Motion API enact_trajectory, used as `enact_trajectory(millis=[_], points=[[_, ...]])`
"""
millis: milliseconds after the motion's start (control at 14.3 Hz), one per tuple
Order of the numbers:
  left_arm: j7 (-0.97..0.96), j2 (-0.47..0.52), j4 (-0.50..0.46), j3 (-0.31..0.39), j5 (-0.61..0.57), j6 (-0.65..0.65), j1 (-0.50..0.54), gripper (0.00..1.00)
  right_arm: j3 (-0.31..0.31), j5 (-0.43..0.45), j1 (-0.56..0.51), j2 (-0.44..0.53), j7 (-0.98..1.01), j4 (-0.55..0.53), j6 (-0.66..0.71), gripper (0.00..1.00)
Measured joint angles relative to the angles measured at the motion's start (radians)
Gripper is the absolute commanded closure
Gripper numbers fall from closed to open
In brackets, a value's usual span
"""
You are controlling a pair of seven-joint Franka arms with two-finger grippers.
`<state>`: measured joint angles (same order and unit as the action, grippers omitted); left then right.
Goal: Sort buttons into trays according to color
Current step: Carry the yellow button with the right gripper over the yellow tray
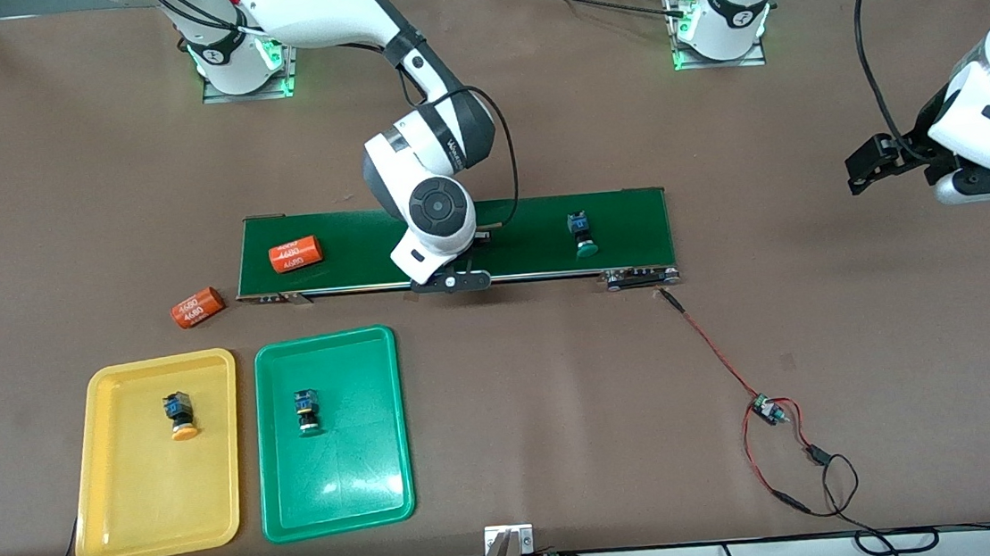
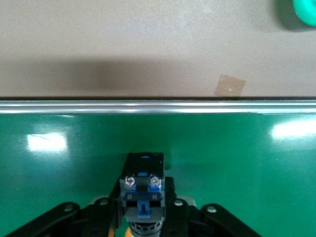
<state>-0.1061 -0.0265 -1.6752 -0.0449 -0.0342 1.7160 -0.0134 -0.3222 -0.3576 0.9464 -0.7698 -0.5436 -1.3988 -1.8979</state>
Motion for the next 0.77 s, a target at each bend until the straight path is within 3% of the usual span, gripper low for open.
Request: enact_trajectory(millis=[280, 630, 770], points=[[0.001, 0.014, -0.001, -0.001, 0.0, -0.016, -0.013, 0.0, -0.019, -0.041, -0.004, 0.006, 0.0, 0.016, -0.009, 0.97], [0.001, 0.031, 0.015, -0.001, 0.0, -0.04, -0.024, 0.0, -0.154, -0.044, -0.028, 0.021, 0.005, 0.082, -0.01, 1.0], [0.001, 0.032, 0.017, -0.001, 0.0, -0.048, -0.029, 0.0, -0.175, -0.044, -0.064, 0.026, 0.013, 0.088, -0.009, 1.0]])
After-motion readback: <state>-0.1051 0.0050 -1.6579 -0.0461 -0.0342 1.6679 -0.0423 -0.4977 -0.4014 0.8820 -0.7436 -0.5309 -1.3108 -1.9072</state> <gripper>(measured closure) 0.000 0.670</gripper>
